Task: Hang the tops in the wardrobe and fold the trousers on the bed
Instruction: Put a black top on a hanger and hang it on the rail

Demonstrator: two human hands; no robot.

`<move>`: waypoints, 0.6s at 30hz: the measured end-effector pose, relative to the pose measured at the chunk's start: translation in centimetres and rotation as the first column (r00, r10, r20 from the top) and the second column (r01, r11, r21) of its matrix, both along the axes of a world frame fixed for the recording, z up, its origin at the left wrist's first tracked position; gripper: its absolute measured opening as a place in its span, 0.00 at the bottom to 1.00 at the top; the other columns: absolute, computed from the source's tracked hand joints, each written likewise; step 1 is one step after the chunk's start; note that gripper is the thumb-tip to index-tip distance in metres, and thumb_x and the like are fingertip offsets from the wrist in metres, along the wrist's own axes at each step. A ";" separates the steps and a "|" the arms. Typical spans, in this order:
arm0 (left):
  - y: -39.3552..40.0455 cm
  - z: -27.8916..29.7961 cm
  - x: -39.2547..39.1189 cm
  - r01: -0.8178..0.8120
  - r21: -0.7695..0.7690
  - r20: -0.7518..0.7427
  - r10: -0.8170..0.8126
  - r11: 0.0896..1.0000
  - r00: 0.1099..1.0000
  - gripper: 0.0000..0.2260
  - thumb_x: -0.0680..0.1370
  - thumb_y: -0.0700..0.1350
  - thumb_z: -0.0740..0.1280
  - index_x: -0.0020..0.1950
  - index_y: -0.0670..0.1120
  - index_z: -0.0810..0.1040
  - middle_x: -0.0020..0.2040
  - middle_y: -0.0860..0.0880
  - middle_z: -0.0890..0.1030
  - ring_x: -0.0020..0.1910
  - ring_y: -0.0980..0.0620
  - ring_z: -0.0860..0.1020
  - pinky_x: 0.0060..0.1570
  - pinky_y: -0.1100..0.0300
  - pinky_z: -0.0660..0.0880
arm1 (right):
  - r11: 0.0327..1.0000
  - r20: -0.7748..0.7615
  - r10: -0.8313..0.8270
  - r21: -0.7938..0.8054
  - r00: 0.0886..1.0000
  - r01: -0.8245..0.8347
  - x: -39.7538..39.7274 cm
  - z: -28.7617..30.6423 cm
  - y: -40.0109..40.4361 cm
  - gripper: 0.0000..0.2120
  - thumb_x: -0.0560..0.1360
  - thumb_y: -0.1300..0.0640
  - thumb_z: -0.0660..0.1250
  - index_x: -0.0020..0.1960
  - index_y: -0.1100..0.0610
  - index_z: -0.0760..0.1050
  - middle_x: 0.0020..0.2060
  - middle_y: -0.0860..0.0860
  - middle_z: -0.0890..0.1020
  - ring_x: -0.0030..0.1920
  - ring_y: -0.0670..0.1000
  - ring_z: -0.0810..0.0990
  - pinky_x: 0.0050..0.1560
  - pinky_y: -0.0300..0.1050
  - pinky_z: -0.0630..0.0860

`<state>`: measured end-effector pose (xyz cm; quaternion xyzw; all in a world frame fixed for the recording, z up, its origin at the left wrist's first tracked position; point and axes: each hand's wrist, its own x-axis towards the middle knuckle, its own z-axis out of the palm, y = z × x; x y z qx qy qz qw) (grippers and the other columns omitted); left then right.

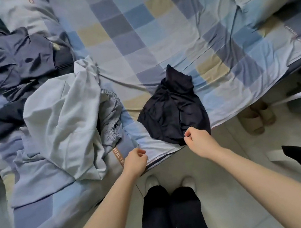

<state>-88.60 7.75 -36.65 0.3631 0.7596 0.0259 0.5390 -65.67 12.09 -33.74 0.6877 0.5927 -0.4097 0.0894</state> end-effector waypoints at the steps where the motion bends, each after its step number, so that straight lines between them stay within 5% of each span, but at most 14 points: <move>1: 0.7 -1.9 -0.1 -0.025 -0.030 0.023 0.026 0.999 0.999 0.09 0.76 0.43 0.63 0.55 0.47 0.77 0.50 0.47 0.82 0.53 0.45 0.79 0.52 0.56 0.75 | 1.000 -0.004 0.009 -0.008 1.000 -0.009 -0.4 -2.1 0.5 0.11 0.80 0.53 0.56 0.58 0.56 0.72 0.51 0.53 0.80 0.51 0.55 0.76 0.51 0.50 0.75; 4: 2.5 -8.3 -0.2 -0.092 -0.094 0.082 0.099 0.991 0.992 0.10 0.75 0.41 0.61 0.55 0.46 0.75 0.45 0.47 0.80 0.48 0.42 0.80 0.53 0.48 0.78 | 0.996 0.028 0.080 -0.043 0.996 -0.079 -1.4 -9.1 1.8 0.11 0.80 0.54 0.58 0.59 0.58 0.72 0.56 0.55 0.77 0.57 0.57 0.74 0.54 0.50 0.73; 7: 4.0 -13.4 0.3 -0.115 -0.132 0.098 0.128 0.985 0.987 0.11 0.77 0.41 0.60 0.58 0.46 0.73 0.50 0.46 0.77 0.50 0.42 0.80 0.48 0.51 0.77 | 0.982 0.124 0.186 -0.057 0.975 -0.180 -2.0 -15.1 2.2 0.14 0.80 0.51 0.59 0.62 0.58 0.69 0.59 0.55 0.72 0.60 0.58 0.70 0.55 0.50 0.73; 11: 6.2 -19.4 1.7 -0.130 -0.135 0.064 0.140 0.982 0.988 0.16 0.78 0.41 0.60 0.66 0.44 0.70 0.58 0.44 0.77 0.55 0.42 0.78 0.51 0.51 0.76 | 0.888 0.421 0.443 -0.080 0.792 -0.453 -1.0 -21.8 2.5 0.20 0.74 0.51 0.69 0.61 0.58 0.69 0.60 0.54 0.71 0.64 0.60 0.68 0.60 0.51 0.69; 13: 7.0 -21.7 2.5 -0.149 -0.124 0.052 0.157 0.981 0.986 0.21 0.79 0.41 0.60 0.73 0.43 0.63 0.59 0.47 0.75 0.53 0.45 0.76 0.50 0.54 0.72 | 0.870 0.509 0.454 -0.076 0.731 -0.487 -0.1 -24.1 2.7 0.21 0.64 0.57 0.77 0.54 0.59 0.75 0.54 0.55 0.76 0.59 0.61 0.73 0.59 0.55 0.71; 15: 7.7 -23.7 3.3 -0.209 -0.120 0.038 0.215 0.971 0.976 0.27 0.78 0.42 0.63 0.75 0.43 0.57 0.59 0.46 0.75 0.55 0.45 0.75 0.53 0.55 0.71 | 0.883 0.495 0.405 0.008 0.769 -0.470 0.8 -26.2 2.9 0.20 0.56 0.64 0.78 0.46 0.59 0.77 0.44 0.56 0.79 0.49 0.62 0.78 0.49 0.56 0.75; 18: 8.6 -25.6 4.3 -0.425 -0.129 0.042 0.434 0.896 0.900 0.28 0.75 0.42 0.68 0.72 0.44 0.59 0.52 0.46 0.75 0.50 0.45 0.76 0.53 0.51 0.75 | 0.872 0.402 0.418 0.074 0.815 -0.484 1.9 -27.0 4.2 0.10 0.64 0.61 0.76 0.45 0.56 0.80 0.40 0.53 0.81 0.45 0.59 0.78 0.45 0.51 0.75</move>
